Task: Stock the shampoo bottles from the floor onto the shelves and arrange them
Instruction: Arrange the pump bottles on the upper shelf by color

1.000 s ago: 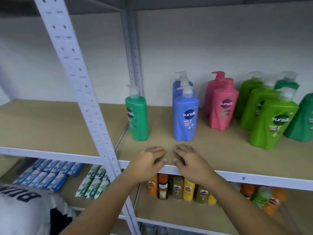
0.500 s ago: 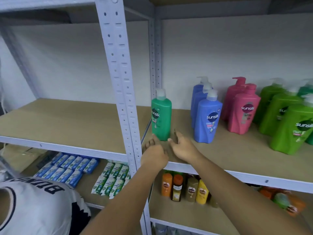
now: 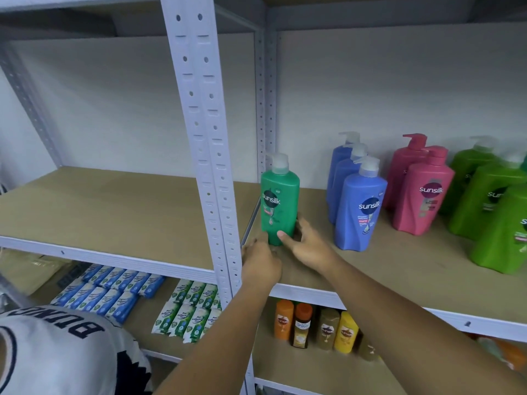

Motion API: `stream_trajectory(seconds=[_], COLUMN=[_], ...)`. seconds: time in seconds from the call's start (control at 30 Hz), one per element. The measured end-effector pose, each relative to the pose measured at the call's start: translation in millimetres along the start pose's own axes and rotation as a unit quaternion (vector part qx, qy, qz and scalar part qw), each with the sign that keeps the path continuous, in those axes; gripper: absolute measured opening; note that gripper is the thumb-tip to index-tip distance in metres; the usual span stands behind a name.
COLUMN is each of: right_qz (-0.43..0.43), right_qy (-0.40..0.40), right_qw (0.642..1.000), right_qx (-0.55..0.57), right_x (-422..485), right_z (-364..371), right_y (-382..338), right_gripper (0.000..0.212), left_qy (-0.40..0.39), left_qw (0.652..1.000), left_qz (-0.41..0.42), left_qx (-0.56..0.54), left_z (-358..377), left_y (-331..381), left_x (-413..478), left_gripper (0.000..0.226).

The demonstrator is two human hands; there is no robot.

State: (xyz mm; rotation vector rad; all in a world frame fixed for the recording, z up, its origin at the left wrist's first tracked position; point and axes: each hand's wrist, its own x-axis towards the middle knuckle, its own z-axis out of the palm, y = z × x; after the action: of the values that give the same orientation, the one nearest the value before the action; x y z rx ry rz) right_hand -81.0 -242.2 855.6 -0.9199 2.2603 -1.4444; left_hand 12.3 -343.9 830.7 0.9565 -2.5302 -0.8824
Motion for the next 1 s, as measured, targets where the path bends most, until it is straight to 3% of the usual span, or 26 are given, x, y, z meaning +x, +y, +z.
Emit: stream_trajectory(seconds=[0.3, 0.5, 0.7, 1.0], right_qz=[-0.013, 0.0, 0.007, 0.021], right_qy=[0.083, 0.103, 0.103, 0.101], right_qw=[0.996, 0.995, 0.995, 0.993], right_qx=[-0.008, 0.004, 0.013, 0.06], right_x=[6.2, 9.1, 7.8, 5.5], right_z=[3.1, 1.0, -1.5, -2.2], right_y=[16.0, 18.6, 19.3, 18.5], right_gripper=[0.066, 0.047, 0.044, 0.042], left_qy=[-0.002, 0.017, -0.004, -0.006], left_qw=[1.0, 1.0, 1.0, 0.999], left_qz=[0.021, 0.001, 0.014, 0.007], left_qx=[0.009, -0.017, 0.013, -0.046], left_z=[3.6, 6.1, 1.5, -1.3], left_y=[6.2, 8.3, 14.1, 10.3], left_x=[15.6, 16.7, 14.0, 13.0], left_gripper=[0.026, 0.037, 0.08, 0.063])
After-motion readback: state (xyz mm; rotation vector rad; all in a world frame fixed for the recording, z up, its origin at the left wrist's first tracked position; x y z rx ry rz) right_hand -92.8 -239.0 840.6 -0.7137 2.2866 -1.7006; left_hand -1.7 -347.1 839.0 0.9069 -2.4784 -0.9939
